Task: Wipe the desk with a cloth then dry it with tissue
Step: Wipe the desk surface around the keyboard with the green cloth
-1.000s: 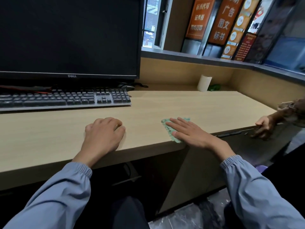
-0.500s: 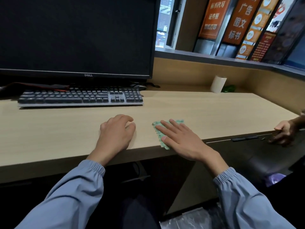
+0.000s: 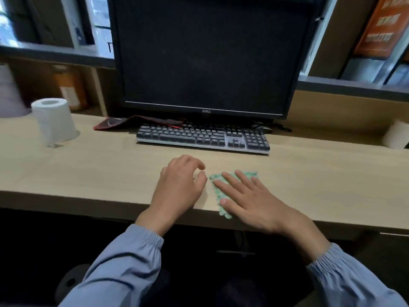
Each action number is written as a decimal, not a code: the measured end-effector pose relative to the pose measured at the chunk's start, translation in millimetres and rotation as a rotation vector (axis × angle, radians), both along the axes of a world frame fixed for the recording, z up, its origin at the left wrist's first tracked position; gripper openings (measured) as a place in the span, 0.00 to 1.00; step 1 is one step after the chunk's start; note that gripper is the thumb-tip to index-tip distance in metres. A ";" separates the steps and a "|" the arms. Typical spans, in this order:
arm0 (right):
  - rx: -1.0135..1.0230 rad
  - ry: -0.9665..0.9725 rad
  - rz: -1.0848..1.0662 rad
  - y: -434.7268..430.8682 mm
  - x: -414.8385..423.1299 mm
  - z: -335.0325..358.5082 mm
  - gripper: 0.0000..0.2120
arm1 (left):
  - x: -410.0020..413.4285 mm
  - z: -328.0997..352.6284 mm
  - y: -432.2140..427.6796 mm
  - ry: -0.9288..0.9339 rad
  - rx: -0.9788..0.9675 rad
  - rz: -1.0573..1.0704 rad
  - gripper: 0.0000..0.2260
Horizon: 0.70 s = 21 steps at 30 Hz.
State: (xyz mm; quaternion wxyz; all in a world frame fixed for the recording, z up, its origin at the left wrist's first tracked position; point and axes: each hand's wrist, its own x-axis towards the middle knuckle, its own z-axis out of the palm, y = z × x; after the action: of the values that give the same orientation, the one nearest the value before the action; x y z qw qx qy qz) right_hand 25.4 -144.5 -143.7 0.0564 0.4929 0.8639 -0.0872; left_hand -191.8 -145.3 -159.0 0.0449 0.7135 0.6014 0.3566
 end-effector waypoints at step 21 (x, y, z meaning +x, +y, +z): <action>-0.067 -0.014 0.311 42.1 -250.6 -6.9 0.30 | -219.8 -22.0 -28.4 0.064 0.071 0.472 0.04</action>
State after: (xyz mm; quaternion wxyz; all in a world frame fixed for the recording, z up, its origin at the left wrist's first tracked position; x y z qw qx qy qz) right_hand -225.2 -102.4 -150.6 0.0916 0.3515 0.9260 -0.1026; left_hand -411.6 -173.7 -181.0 -0.0837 0.5651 0.7398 0.3554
